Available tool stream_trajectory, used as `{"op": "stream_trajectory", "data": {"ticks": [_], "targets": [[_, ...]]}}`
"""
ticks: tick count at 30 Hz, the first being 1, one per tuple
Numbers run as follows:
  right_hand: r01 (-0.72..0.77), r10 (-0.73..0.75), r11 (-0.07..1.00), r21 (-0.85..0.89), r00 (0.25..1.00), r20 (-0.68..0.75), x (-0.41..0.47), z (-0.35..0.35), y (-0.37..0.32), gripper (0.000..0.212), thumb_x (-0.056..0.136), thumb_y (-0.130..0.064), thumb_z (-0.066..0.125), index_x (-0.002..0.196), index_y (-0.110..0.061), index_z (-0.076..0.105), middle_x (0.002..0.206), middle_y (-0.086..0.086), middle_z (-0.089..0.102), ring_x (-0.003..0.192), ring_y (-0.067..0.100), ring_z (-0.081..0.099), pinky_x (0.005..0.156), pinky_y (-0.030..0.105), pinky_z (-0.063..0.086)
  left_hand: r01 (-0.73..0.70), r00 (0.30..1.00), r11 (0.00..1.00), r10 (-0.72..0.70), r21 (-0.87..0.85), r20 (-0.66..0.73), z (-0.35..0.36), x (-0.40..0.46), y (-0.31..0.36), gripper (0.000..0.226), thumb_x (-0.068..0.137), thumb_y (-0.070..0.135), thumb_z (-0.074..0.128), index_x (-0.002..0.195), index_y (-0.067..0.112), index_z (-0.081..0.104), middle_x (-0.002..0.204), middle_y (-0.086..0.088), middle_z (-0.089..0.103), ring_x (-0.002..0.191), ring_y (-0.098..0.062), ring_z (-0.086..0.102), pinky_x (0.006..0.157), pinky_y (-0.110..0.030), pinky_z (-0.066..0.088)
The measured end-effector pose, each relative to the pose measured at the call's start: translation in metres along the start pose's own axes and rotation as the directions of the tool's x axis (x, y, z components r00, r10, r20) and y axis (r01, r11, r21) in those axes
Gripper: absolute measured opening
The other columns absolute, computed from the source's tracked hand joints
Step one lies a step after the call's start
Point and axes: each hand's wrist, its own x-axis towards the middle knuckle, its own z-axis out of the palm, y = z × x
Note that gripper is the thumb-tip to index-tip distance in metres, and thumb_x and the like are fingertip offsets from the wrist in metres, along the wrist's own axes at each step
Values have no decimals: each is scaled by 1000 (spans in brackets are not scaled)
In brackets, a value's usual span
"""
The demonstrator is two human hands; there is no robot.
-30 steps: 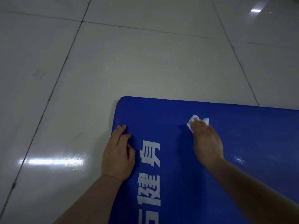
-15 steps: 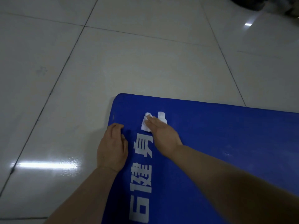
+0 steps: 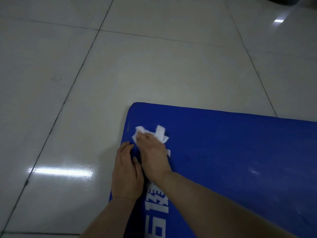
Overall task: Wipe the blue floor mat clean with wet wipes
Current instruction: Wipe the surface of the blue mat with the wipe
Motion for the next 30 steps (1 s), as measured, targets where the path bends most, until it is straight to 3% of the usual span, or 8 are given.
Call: {"op": "stream_trajectory", "data": {"ticks": [5, 9, 12, 17, 19, 23, 27, 30], "targets": [[407, -350, 895, -183, 895, 277, 19, -14, 28, 74, 60, -3, 79, 130, -3, 55, 134, 11, 55, 121, 25, 55, 102, 40, 45, -31, 999, 1000, 31, -3, -22, -2, 1, -3, 35, 92, 16, 37, 121, 1, 49, 123, -11, 51, 106, -2, 42, 95, -11, 31], [232, -182, 919, -320, 967, 177, 11, -59, 89, 72, 46, 20, 72, 115, -1, 67, 116, 13, 67, 96, 27, 69, 65, 41, 59, -4, 1000, 1000, 4, 16, -28, 1, 1, -3, 30, 94, 6, 44, 122, -2, 51, 123, -15, 53, 107, -13, 48, 97, -30, 42], [-18, 77, 900, -436, 990, 118, 3, -62, 94, 72, 33, 4, 87, 102, -6, 72, 101, 3, 70, 78, 17, 68, 42, 20, 43, -3, 1000, 1000, 3, 19, -26, 2, 0, -4, 29, 94, 3, 46, 123, -3, 50, 125, -17, 52, 108, -21, 51, 95, -35, 43], [342, -217, 813, -471, 929, 299, -10, -10, 6, 55, 80, -27, 63, 131, -9, 55, 136, 9, 53, 122, 21, 53, 95, 32, 49, 1, 1000, 1000, -2, -25, -18, -2, 3, 2, 33, 94, 14, 41, 123, 0, 50, 125, -10, 51, 108, -7, 47, 93, -20, 39], [410, -315, 844, -346, 901, 300, -13, -2, -1, 40, 86, -19, 54, 124, -8, 61, 131, 9, 58, 120, 22, 55, 93, 36, 52, 9, 1000, 998, -10, -64, -15, -2, 4, 2, 38, 93, 22, 36, 122, 3, 51, 122, -7, 51, 104, -2, 46, 91, -22, 40], [232, -75, 816, -529, 951, 300, -24, -41, 51, 75, 58, -7, 71, 131, -15, 56, 138, -1, 54, 125, 15, 53, 94, 27, 49, 16, 1000, 1000, -16, -11, -21, -1, 2, 0, 38, 92, 16, 37, 123, -2, 50, 124, -14, 52, 107, -18, 50, 93, -32, 41], [-134, 146, 873, -469, 989, -10, -33, -70, 94, 68, 57, 10, 70, 119, -14, 65, 128, 0, 59, 103, 19, 63, 62, 22, 47, 27, 1000, 1000, -27, 7, -8, 0, 1, 0, 37, 91, 14, 38, 121, -3, 51, 124, -17, 53, 108, -27, 54, 92, -33, 41], [-21, 38, 831, -555, 999, 18, -34, -45, 65, 61, 77, 2, 39, 136, -12, 42, 143, 11, 27, 121, 24, 39, 82, 28, 32, 19, 1000, 1000, -19, 8, -1, -1, 1, 0, 37, 92, 14, 38, 122, -2, 51, 125, -15, 52, 109, -25, 53, 92, -32, 41]]}}
